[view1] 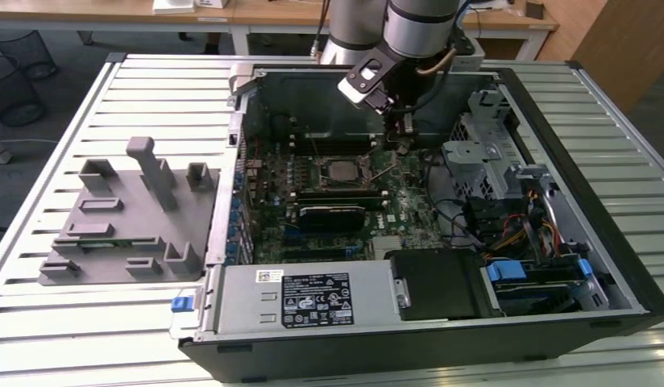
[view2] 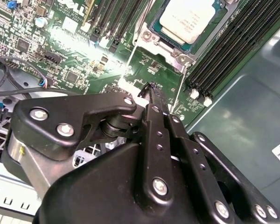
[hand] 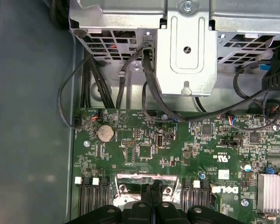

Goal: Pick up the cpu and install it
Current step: 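Install the first cpu locking lever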

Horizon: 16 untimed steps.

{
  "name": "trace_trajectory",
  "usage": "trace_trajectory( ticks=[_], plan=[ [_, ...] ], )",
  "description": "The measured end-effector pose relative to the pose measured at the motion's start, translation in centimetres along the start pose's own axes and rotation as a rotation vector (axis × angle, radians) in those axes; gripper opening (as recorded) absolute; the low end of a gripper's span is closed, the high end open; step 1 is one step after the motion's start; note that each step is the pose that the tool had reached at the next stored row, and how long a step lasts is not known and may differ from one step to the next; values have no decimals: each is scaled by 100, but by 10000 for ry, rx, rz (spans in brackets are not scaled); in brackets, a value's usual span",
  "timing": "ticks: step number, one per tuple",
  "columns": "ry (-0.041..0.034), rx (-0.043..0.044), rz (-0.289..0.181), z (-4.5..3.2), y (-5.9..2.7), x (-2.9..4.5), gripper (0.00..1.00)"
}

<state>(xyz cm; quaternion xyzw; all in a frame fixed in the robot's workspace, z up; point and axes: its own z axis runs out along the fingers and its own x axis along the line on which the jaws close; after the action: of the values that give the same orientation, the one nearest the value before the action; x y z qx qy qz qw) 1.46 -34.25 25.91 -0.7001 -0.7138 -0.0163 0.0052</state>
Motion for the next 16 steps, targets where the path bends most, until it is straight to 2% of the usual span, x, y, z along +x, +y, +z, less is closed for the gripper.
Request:
trace_trajectory(
  ticks=[16],
  plan=[
    [1, 0, 0, 12, 104, 1, 11]
  ],
)
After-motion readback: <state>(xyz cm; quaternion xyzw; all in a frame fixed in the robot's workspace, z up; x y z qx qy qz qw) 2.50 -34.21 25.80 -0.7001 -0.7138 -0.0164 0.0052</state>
